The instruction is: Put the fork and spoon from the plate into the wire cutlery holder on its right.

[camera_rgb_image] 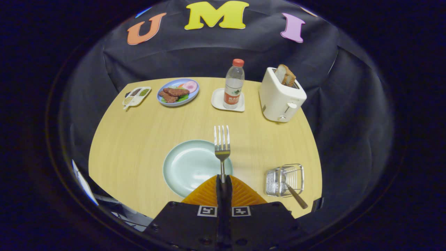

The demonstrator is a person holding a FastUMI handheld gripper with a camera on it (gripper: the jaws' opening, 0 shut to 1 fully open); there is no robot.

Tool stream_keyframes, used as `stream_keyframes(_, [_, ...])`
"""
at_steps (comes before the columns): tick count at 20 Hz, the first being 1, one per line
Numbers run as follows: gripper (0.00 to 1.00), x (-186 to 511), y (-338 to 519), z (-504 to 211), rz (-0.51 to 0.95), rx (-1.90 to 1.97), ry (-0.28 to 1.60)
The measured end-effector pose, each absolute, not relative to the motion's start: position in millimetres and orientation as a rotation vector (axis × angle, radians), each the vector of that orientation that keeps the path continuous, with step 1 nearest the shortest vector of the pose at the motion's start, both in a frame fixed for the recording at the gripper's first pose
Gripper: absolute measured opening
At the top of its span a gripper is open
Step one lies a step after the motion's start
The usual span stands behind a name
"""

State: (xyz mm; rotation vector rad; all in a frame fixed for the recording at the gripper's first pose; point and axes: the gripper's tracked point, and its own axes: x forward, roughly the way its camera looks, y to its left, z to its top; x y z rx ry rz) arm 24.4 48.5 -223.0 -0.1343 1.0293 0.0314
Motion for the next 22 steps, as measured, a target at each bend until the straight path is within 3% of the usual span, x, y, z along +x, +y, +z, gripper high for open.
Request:
stream_keyframes(11, [0.01,10.3,-112.7,-225.4,0.003,-0.045,1.263])
stream_keyframes(14, [0.01,4.4,-113.4,-227.5,0.076,-0.032,1.345])
stream_keyframes(22, [0.01,-9.8,-112.5,-253.3,0.098,0.022,1.573])
